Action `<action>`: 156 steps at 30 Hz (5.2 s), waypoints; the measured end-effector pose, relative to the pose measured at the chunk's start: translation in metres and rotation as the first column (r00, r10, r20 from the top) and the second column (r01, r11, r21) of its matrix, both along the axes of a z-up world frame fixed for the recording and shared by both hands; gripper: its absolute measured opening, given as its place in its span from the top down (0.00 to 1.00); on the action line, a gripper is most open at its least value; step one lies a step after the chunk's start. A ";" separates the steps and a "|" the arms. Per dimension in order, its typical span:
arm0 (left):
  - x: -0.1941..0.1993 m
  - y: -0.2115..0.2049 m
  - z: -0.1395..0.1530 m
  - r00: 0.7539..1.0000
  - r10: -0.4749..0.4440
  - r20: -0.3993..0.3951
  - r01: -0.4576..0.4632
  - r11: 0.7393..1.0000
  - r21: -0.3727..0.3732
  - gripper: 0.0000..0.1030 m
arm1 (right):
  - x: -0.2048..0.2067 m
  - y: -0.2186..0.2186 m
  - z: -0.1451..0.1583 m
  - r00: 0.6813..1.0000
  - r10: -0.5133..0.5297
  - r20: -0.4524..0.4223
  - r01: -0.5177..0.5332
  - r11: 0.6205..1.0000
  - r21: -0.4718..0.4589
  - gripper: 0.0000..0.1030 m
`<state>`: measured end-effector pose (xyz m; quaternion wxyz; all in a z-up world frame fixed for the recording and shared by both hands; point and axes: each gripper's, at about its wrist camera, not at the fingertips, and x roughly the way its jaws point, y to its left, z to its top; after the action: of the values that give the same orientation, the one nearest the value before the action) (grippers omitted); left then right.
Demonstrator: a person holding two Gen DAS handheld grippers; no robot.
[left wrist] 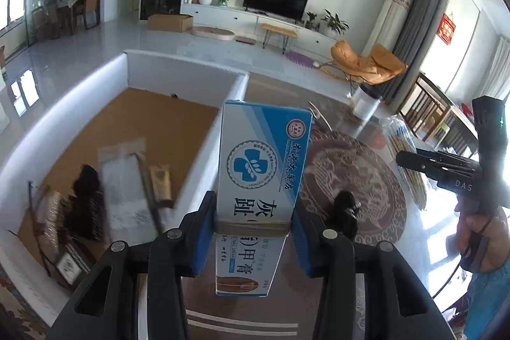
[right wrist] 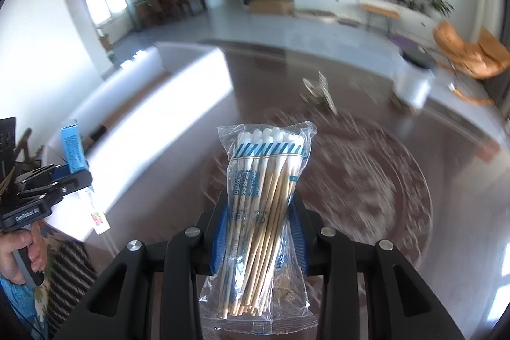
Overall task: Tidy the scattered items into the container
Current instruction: 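Carry the boxed cream and swab bag into the white container and open both tools, then swing both tools back over the table toward the black pouch, then lower the left tool onto the black fabric pouch and close it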
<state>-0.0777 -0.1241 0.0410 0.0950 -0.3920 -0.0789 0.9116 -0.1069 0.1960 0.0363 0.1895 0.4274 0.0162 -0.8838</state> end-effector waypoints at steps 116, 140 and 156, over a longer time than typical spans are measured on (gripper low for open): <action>-0.078 0.220 -0.167 0.937 -0.262 0.230 0.315 0.919 -0.239 0.00 | 0.051 0.087 -0.152 0.941 -0.339 0.017 0.332 0.929 0.164 0.00; -0.089 0.214 -0.161 0.888 -0.365 0.280 0.416 0.897 -0.151 0.00 | 0.051 0.087 -0.152 0.941 -0.339 0.017 0.332 0.929 0.164 0.00; -0.105 0.219 -0.154 0.945 -0.244 0.218 0.295 0.922 -0.251 0.61 | 0.052 0.087 -0.152 0.941 -0.338 0.017 0.331 0.929 0.164 0.00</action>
<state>-0.1825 0.0949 -0.1134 0.1560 -0.4904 0.0972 0.8519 -0.0550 0.2831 -0.1158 0.0018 0.4574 0.0091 -0.8892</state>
